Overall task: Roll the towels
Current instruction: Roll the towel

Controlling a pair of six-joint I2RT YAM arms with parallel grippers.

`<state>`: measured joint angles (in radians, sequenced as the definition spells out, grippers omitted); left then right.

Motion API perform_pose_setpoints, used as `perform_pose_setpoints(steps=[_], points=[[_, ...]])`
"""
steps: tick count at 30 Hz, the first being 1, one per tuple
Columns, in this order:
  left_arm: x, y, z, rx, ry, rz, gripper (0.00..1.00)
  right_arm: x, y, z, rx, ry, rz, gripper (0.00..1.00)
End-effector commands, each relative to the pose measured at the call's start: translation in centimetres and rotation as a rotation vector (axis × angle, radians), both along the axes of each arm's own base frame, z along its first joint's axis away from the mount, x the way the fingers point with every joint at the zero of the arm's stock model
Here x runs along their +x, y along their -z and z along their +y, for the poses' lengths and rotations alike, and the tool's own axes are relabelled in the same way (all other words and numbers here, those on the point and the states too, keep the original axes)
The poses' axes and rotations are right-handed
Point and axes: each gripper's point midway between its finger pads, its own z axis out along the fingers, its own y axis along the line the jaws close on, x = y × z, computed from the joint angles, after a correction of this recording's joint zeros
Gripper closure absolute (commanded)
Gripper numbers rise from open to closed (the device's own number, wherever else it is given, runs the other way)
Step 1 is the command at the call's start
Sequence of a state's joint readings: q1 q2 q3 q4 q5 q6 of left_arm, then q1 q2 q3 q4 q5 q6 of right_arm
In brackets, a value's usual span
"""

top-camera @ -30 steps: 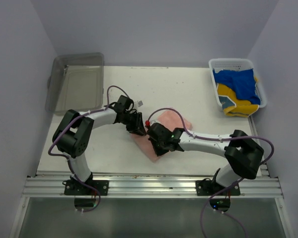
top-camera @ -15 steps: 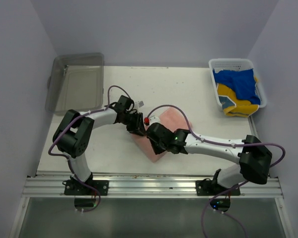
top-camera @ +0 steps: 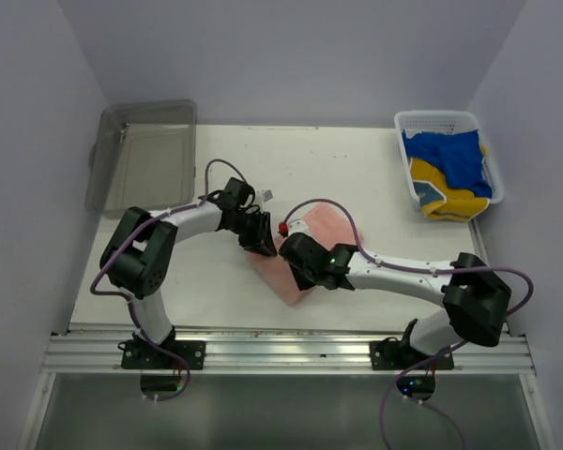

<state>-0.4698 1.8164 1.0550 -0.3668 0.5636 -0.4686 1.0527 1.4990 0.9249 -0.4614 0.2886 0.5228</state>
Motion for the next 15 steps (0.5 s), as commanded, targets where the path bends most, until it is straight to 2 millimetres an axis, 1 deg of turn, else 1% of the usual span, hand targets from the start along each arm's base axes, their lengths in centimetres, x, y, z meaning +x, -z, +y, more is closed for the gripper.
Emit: perform_pose_setpoints(steps=[1,3,4,5,6,7,8,9,10,12,13,14,15], points=[[1.2,-1.7,1.1,0.08,-0.005,-0.061,0.67,1.0,-5.1,1.4,0.118,-0.009,-0.083,1.0],[1.4,-2.3,1.5,0.109,-0.009,-0.058,0.65,1.2,-5.6,1.7,0.103,-0.021,-0.093,0.99],[1.8,-2.8,1.6,0.122,-0.017,-0.075,0.64,1.4,-6.0,2.0,0.098,-0.022,-0.106,0.88],[2.5,-3.3,1.7,0.135,-0.023,-0.103,0.62,1.5,-5.8,2.0,0.076,-0.026,-0.114,0.8],[2.6,-3.5,1.9,0.15,-0.028,-0.105,0.6,1.5,-5.5,2.1,0.06,-0.034,-0.119,0.74],[3.2,-3.8,1.8,0.156,-0.031,-0.117,0.6,1.0,-5.0,2.6,0.033,-0.059,-0.12,0.64],[3.3,-3.8,2.0,0.169,-0.029,-0.116,0.6,1.1,-4.9,2.4,-0.008,-0.071,-0.144,0.6],[3.4,-3.8,1.9,0.171,-0.026,-0.116,0.6,0.9,-4.9,2.8,-0.021,-0.088,-0.155,0.54],[3.6,-3.7,1.8,0.171,-0.027,-0.113,0.6,0.3,-4.8,3.7,-0.038,-0.12,-0.162,0.52],[3.6,-3.4,1.7,0.171,-0.023,-0.106,0.6,0.1,-4.8,4.3,-0.076,-0.149,-0.193,0.48],[3.6,-3.0,1.7,0.174,-0.023,-0.093,0.6,-0.4,-5.0,5.2,-0.076,-0.174,-0.208,0.47],[3.6,-2.9,1.6,0.166,-0.021,-0.088,0.6,-0.5,-4.2,5.4,-0.111,-0.194,-0.21,0.45],[3.6,-2.7,1.5,0.165,-0.02,-0.084,0.6,-0.4,-4.1,5.7,-0.127,-0.196,-0.228,0.45]])
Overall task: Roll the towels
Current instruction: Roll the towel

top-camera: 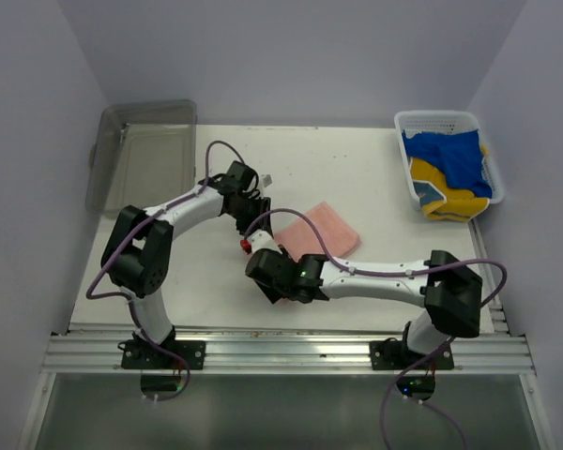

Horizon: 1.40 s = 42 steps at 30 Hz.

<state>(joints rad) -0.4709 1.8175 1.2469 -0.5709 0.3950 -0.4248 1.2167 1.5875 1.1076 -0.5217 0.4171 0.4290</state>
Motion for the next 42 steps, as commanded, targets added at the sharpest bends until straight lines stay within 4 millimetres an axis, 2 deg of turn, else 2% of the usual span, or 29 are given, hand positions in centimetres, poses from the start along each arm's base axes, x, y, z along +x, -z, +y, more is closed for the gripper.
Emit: perform_pose_setpoints(steps=[1,2,8,9,12,14,17,18,21,22,23,24,27,28,31,33,34,35,36,37,39,40,41,42], points=[[0.2,0.4,0.3,0.022,0.014,0.012,0.6,0.5,-0.8,1.2,-0.066,-0.037,-0.101,0.43],[0.3,0.5,0.2,0.017,0.014,0.012,0.6,0.5,0.2,1.4,-0.102,-0.051,-0.104,0.43],[1.0,0.6,-0.1,-0.008,0.004,0.018,0.61,0.6,3.8,1.5,-0.202,-0.073,-0.143,0.35],[1.2,0.8,-0.1,-0.007,0.002,0.021,0.61,0.6,5.1,1.3,-0.227,-0.076,-0.138,0.34],[1.5,0.8,-0.2,-0.009,-0.001,0.022,0.61,0.6,7.8,0.5,-0.291,-0.07,-0.127,0.34],[1.6,0.8,-0.3,-0.011,-0.004,0.022,0.61,0.6,8.7,0.2,-0.296,-0.048,-0.126,0.36],[1.6,0.7,-0.3,-0.016,-0.004,0.028,0.63,1.0,9.4,-0.8,-0.306,0.01,-0.15,0.56],[1.8,0.4,-0.3,-0.019,-0.002,0.022,0.63,0.9,9.9,-1.6,-0.312,0.025,-0.151,0.74],[2.0,-0.4,0.0,-0.013,0.004,0.015,0.63,0.7,9.5,-0.8,-0.196,0.033,-0.112,0.93],[2.4,-1.0,0.2,-0.02,-0.004,0.003,0.62,0.6,9.8,-1.2,-0.183,0.029,-0.088,0.96],[2.5,-1.6,0.3,-0.033,-0.004,-0.002,0.62,0.7,8.8,-0.2,-0.117,0.012,-0.093,0.98],[2.9,-2.8,0.6,-0.055,-0.012,-0.029,0.62,-0.1,8.8,0.4,-0.082,-0.023,-0.048,1.0],[4.7,-6.2,1.5,-0.099,-0.053,-0.104,0.62,-0.4,8.5,0.8,0.007,-0.05,0.013,1.0],[5.4,-7.5,1.7,-0.115,-0.066,-0.13,0.62,-0.7,8.5,1.3,0.065,-0.062,0.086,1.0],[6.1,-10.0,2.7,-0.134,-0.098,-0.175,0.6,-0.9,7.9,1.9,0.181,-0.067,0.189,1.0],[5.5,-10.3,3.2,-0.122,-0.101,-0.176,0.59,-1.0,7.1,2.3,0.244,-0.07,0.237,1.0],[4.6,-9.3,3.5,-0.114,-0.1,-0.149,0.59,-0.6,7.0,2.1,0.278,-0.044,0.267,1.0],[4.5,-9.0,3.5,-0.12,-0.116,-0.151,0.58,-1.1,6.4,2.9,0.342,-0.07,0.32,1.0],[4.0,-9.6,3.6,-0.137,-0.125,-0.174,0.57,-1.2,6.4,2.7,0.366,-0.062,0.351,1.0],[2.6,-7.9,3.8,-0.14,-0.132,-0.133,0.54,-0.5,6.4,2.3,0.401,-0.038,0.37,1.0],[1.9,-8.1,3.3,-0.194,-0.142,-0.138,0.46,-0.8,5.8,2.5,0.464,-0.042,0.423,1.0],[1.0,-6.9,3.5,-0.19,-0.146,-0.104,0.42,-0.8,5.9,2.1,0.481,-0.023,0.441,1.0],[0.6,-6.6,3.5,-0.196,-0.143,-0.094,0.33,-0.9,5.7,2.3,0.507,-0.031,0.456,1.0],[0.3,-6.1,3.5,-0.195,-0.14,-0.084,0.31,-0.9,5.7,2.2,0.517,-0.029,0.467,1.0]])
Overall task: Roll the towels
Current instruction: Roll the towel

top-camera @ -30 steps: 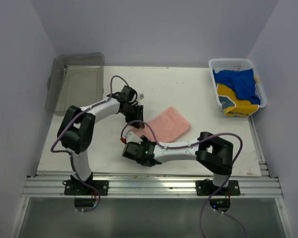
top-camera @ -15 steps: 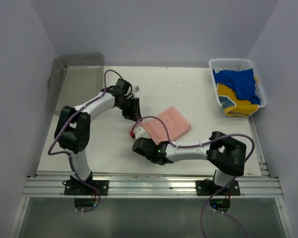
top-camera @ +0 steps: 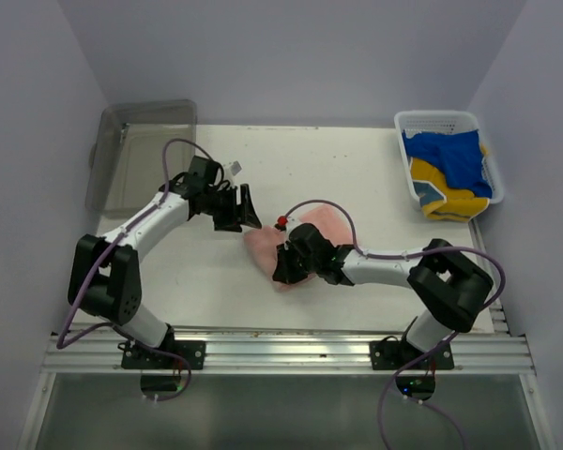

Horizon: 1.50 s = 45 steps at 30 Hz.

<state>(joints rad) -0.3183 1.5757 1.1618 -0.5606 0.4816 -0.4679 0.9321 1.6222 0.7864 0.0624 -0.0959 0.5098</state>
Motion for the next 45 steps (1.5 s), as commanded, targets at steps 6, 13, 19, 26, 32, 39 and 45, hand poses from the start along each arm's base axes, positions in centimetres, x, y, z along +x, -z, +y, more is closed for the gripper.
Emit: perform_pose_setpoints(steps=[6,13,19,26,32,39,45], points=[[-1.3,3.6,-0.1,0.003,0.023,0.049,0.17,-2.7,0.7,-0.2,0.11,-0.043,0.196,1.0],[-1.6,7.0,-0.3,0.036,0.046,0.107,0.13,-2.3,0.8,-0.5,0.108,-0.038,0.197,1.0],[-1.5,8.6,-1.1,0.057,0.041,0.114,0.19,-2.3,1.2,-0.9,0.092,-0.033,0.201,1.0],[-1.2,9.9,-1.4,0.129,0.019,0.134,0.86,-2.0,0.9,-1.7,0.04,-0.043,0.162,1.0],[-1.9,9.7,-0.9,0.186,-0.018,0.182,1.0,0.1,-1.2,-3.6,-0.141,-0.012,-0.003,0.6],[-2.6,9.2,-0.4,0.209,-0.036,0.217,1.0,1.2,-4.6,-0.6,-0.341,-0.094,-0.254,0.34],[-2.4,8.9,-0.2,0.22,-0.053,0.216,1.0,2.1,-4.8,1.1,-0.471,-0.14,-0.384,0.32]])
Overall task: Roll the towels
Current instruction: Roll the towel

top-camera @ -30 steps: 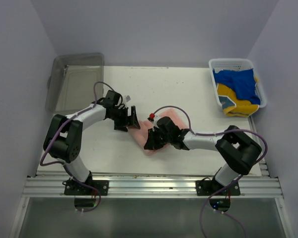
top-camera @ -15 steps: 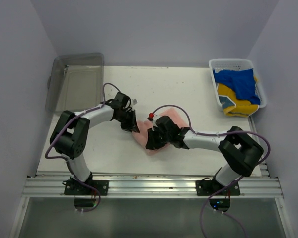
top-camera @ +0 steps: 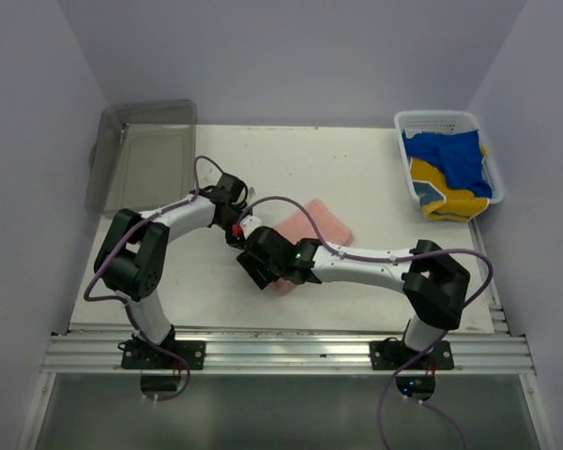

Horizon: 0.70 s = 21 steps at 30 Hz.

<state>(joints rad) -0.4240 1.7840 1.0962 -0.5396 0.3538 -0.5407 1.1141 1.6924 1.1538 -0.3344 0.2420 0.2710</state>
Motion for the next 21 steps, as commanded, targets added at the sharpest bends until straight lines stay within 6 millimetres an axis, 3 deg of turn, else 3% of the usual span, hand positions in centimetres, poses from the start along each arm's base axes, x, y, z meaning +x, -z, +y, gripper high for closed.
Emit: perform_pose_setpoints(steps=[1,9,13,14,16,17,18,19,20,21], points=[[0.7,-0.9,0.9,0.048,-0.036,-0.021,1.0,1.1,0.9,-1.5,-0.187,-0.004,-0.105,0.31],[0.3,-0.8,0.9,0.041,-0.038,-0.009,1.0,0.3,4.6,-0.3,-0.252,-0.018,-0.134,0.35],[0.1,-0.8,0.8,0.036,-0.022,-0.008,1.0,0.9,5.5,-0.5,-0.246,0.034,-0.15,0.57],[0.1,-0.8,0.8,0.035,-0.017,-0.009,1.0,0.9,5.6,-0.6,-0.245,0.033,-0.143,0.79],[0.0,-0.7,0.9,0.04,-0.005,-0.01,1.0,0.9,5.5,-0.3,-0.219,0.031,-0.121,1.0],[0.3,-1.0,1.0,0.037,-0.005,-0.017,1.0,0.6,5.9,-0.4,-0.195,0.017,-0.078,1.0],[0.3,-1.2,1.0,0.036,-0.002,-0.019,0.97,0.4,5.2,-0.1,-0.149,0.007,-0.058,1.0],[0.3,-1.4,1.1,0.033,0.01,-0.024,0.78,0.2,4.9,0.1,-0.103,0.008,-0.027,1.0],[0.7,-2.2,1.2,0.026,0.007,-0.043,0.66,-0.6,4.6,1.2,-0.022,-0.033,0.033,1.0],[0.9,-2.7,1.4,0.024,0.008,-0.058,0.51,-0.3,4.8,0.5,0.002,-0.015,0.069,1.0]])
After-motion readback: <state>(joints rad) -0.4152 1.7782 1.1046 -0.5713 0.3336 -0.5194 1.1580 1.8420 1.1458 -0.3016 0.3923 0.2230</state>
